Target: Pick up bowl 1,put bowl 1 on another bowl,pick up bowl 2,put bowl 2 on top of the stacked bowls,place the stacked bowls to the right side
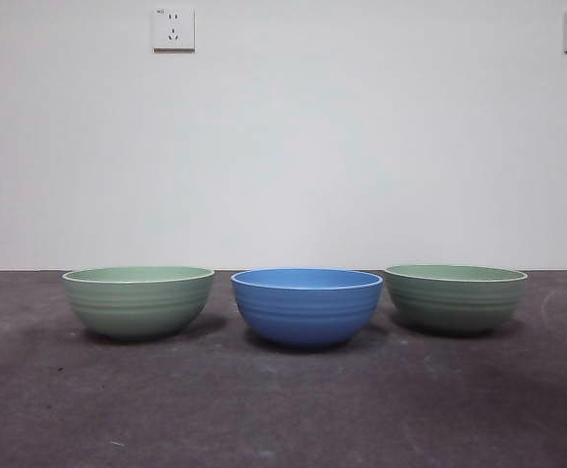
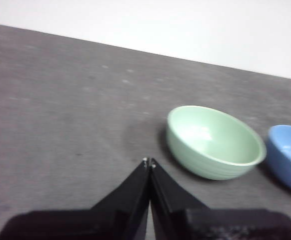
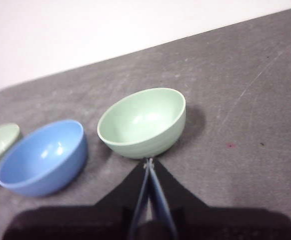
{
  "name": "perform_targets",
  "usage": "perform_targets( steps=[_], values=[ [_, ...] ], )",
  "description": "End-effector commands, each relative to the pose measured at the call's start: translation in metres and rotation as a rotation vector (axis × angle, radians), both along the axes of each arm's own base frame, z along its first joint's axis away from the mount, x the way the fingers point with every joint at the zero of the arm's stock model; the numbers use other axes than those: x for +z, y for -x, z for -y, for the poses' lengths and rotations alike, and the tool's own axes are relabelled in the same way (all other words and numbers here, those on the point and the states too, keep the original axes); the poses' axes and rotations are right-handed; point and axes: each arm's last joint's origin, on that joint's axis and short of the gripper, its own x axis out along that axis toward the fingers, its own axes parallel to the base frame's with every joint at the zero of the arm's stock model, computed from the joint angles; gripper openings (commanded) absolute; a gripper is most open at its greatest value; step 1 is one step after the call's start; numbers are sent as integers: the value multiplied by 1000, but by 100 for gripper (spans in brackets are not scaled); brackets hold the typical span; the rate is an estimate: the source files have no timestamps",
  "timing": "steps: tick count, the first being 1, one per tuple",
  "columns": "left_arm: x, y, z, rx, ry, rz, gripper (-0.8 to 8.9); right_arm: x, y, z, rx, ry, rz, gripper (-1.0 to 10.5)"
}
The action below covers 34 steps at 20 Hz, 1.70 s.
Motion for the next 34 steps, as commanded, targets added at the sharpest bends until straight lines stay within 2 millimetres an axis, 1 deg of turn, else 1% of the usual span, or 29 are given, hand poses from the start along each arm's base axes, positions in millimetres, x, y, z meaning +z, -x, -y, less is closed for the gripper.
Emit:
perform_targets(
  steps=[1,6,10,16,23,29,34],
  values=[
    [14,3,1,-32,46,36,-7,15,3,0,-11,-92,29,-12],
    [38,10,3,-91,94,46,-7,42,6,0,-3,-135,52,-12],
    [57,15,4,-99,96,4,-7,66,7,-1,20,-124,10,-12],
    [84,17,7,-235,61,-68,-7,101,3,-4,128,-15,-114,-12],
    [112,12,11,-414,5,-204,-7,137,-9,-6,238,117,-339,-12],
    [127,6,13,-539,-6,-311,-7,154,-19,-7,306,216,-534,-11],
    [132,4,13,-592,-24,-380,-7,155,-23,-8,357,236,-626,-11]
  ],
)
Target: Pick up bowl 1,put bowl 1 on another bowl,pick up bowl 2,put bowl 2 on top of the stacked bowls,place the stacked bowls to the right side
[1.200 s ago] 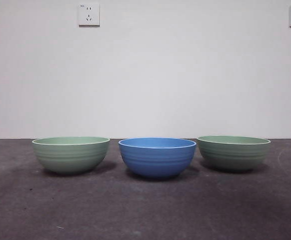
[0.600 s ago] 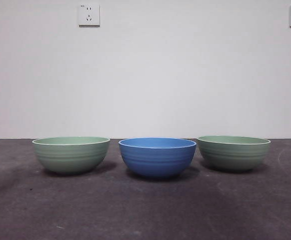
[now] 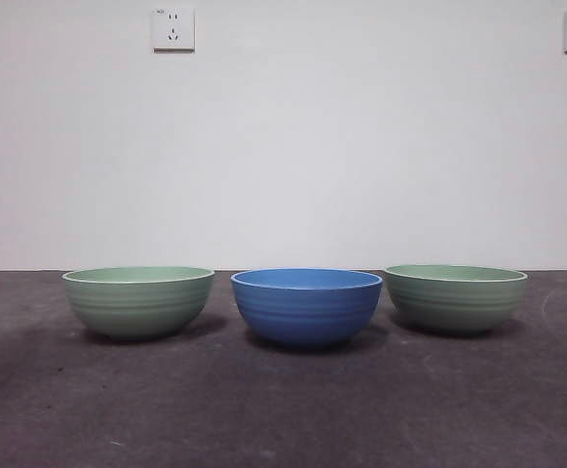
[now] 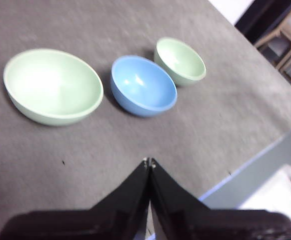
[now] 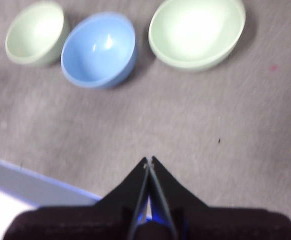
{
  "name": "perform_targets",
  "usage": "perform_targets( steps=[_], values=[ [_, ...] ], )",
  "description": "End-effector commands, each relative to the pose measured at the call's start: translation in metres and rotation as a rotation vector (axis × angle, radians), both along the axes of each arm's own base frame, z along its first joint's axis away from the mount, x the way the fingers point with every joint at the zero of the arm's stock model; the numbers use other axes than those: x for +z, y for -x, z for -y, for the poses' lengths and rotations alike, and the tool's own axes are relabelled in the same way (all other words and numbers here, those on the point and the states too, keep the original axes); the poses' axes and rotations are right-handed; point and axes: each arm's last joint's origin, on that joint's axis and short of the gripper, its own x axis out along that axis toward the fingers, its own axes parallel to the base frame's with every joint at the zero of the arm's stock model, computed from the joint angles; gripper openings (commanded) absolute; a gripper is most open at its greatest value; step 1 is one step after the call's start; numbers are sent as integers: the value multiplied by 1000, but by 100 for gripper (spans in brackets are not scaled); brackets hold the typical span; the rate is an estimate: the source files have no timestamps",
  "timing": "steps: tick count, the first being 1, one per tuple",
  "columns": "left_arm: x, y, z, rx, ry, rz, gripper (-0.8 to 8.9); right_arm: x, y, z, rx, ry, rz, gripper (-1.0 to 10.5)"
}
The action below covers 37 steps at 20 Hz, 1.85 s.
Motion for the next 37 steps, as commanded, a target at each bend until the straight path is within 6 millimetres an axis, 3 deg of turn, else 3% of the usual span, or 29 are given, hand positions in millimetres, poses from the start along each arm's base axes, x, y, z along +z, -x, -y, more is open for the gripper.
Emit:
perform_targets(
  steps=[1,7,8,11,12,13,16,26,32,37],
  values=[
    [2,0,0,-39,-37,12,-7,-1,-2,-1,36,22,-1,-11],
    [1,-1,0,-37,-38,1,22,-1,-4,-1,33,24,-4,13],
    [1,-1,0,-35,-36,-2,84,-1,-4,-1,33,24,-4,38],
    [1,-1,0,-29,-38,-5,456,-1,-4,-1,23,15,-10,258],
    [1,-1,0,-22,-43,-5,541,-1,-4,-1,17,11,-13,346],
    [1,-1,-1,-13,-50,-8,561,-1,-4,-1,13,8,-16,433],
    [1,-1,-1,-10,-51,-9,563,-1,-4,-1,11,6,-17,574],
    [1,-1,-1,-4,-52,-9,563,-1,-13,-1,-24,-20,-22,567],
    [1,-1,-1,-4,-52,-10,563,-3,-45,-3,-107,-49,16,566],
    [1,-1,-1,-4,-52,-12,562,-18,-84,-6,-143,-46,-7,563]
  ],
)
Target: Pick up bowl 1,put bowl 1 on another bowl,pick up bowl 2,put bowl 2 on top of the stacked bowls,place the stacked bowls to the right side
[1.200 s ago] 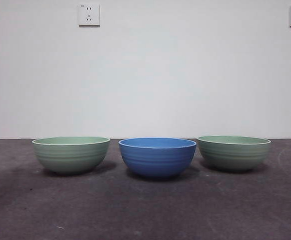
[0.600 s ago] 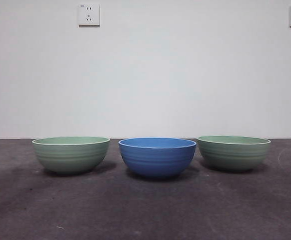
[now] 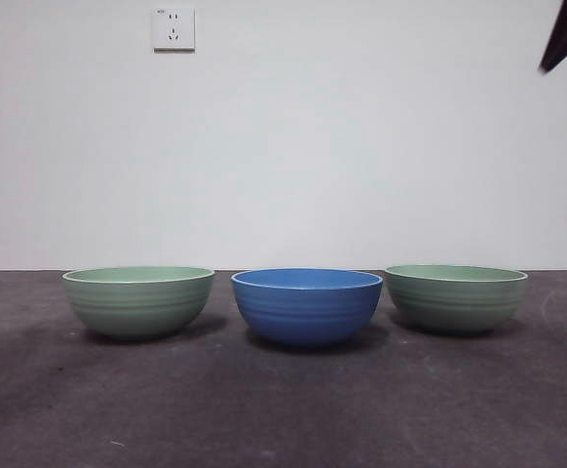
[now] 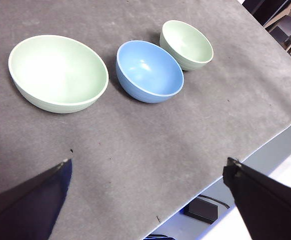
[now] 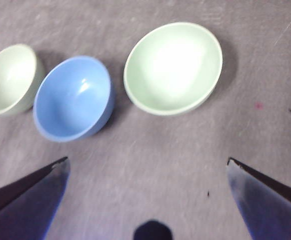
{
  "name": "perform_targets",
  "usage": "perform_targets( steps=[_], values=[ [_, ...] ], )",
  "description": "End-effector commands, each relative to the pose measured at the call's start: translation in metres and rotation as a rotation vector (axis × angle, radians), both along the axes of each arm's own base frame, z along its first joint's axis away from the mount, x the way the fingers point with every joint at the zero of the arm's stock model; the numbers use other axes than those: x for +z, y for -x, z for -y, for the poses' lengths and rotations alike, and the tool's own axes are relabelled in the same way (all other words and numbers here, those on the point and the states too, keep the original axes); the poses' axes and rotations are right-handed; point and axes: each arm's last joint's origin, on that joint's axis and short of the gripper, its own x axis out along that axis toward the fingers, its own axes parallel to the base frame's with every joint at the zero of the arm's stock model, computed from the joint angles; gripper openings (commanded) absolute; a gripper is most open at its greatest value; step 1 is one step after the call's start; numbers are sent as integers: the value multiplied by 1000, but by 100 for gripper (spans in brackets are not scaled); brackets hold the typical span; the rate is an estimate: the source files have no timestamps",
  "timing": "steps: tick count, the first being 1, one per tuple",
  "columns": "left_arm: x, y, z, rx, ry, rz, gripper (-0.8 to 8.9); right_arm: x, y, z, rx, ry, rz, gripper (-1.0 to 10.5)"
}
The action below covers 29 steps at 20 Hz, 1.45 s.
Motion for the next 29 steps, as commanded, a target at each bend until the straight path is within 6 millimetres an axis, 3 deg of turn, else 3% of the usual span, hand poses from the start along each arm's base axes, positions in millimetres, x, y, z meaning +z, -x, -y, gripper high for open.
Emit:
perform_targets(
  steps=[1,11,16,22,24,29],
  values=[
    [1,0,0,-1,-1,3,563,-12,-21,-2,-29,-16,-41,563],
    [0,1,0,-1,-1,-1,563,-67,-90,-6,-83,42,-115,559],
    [0,1,0,-1,-1,-2,563,-91,-111,-7,-88,48,-126,434],
    [0,1,0,-1,-1,-8,562,-116,-127,-8,-109,65,-149,430],
    [0,1,0,-1,-1,-13,563,-122,-132,-8,-109,65,-145,366],
    [-1,2,0,12,-12,-25,562,-123,-138,-9,-108,56,-95,30]
  ],
)
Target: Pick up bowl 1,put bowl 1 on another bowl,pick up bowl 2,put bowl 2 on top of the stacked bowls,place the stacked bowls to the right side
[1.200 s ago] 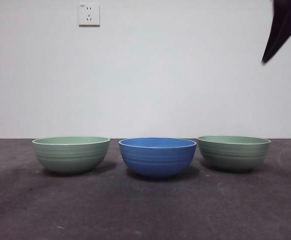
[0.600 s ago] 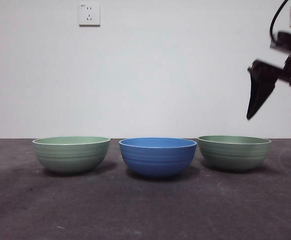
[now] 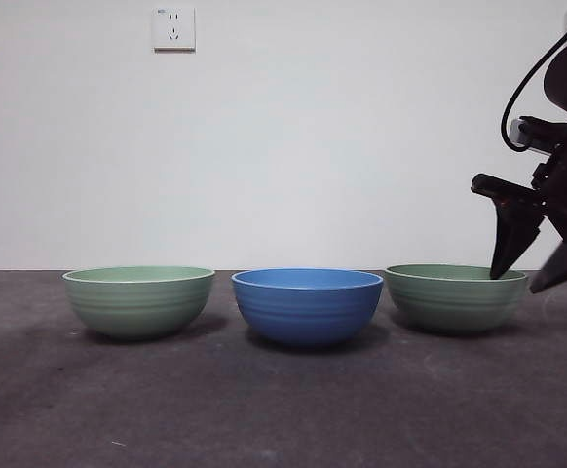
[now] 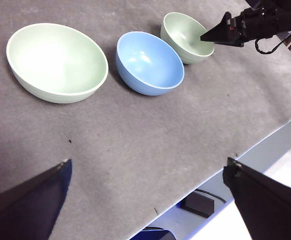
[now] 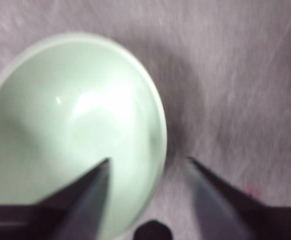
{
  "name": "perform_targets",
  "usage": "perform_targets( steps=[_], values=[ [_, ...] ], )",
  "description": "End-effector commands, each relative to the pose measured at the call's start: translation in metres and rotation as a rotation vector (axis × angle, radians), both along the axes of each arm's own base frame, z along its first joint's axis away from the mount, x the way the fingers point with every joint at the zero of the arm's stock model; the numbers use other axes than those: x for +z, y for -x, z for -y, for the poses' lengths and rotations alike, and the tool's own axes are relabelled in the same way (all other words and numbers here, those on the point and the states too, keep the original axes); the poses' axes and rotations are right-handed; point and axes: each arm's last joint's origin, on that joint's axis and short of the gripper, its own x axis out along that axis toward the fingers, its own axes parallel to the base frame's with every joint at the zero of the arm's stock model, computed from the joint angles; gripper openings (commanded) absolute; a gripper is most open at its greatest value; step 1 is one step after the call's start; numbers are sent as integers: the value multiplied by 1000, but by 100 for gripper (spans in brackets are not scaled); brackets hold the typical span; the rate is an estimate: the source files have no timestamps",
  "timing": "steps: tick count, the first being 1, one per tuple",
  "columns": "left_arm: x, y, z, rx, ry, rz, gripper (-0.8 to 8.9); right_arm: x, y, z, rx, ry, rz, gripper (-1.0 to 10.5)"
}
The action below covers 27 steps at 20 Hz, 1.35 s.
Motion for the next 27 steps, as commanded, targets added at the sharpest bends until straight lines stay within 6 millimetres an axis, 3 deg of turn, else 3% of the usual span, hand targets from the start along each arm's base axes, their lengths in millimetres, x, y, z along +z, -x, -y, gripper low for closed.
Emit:
perform_targets(
  steps=[1,11,17,23,27],
  values=[
    [1,0,-1,11,-13,7,563,0,-2,-1,-2,-4,6,-5],
    [0,1,0,11,-13,-9,562,4,-1,-1,-2,-6,19,-10],
    [0,1,-1,12,-14,-8,562,59,17,-10,23,-34,145,-12],
    [-1,0,-2,48,-49,-10,562,102,26,-64,203,-26,185,-13],
    [-1,0,-2,48,-49,-10,562,93,26,-102,275,22,165,-13]
  ],
)
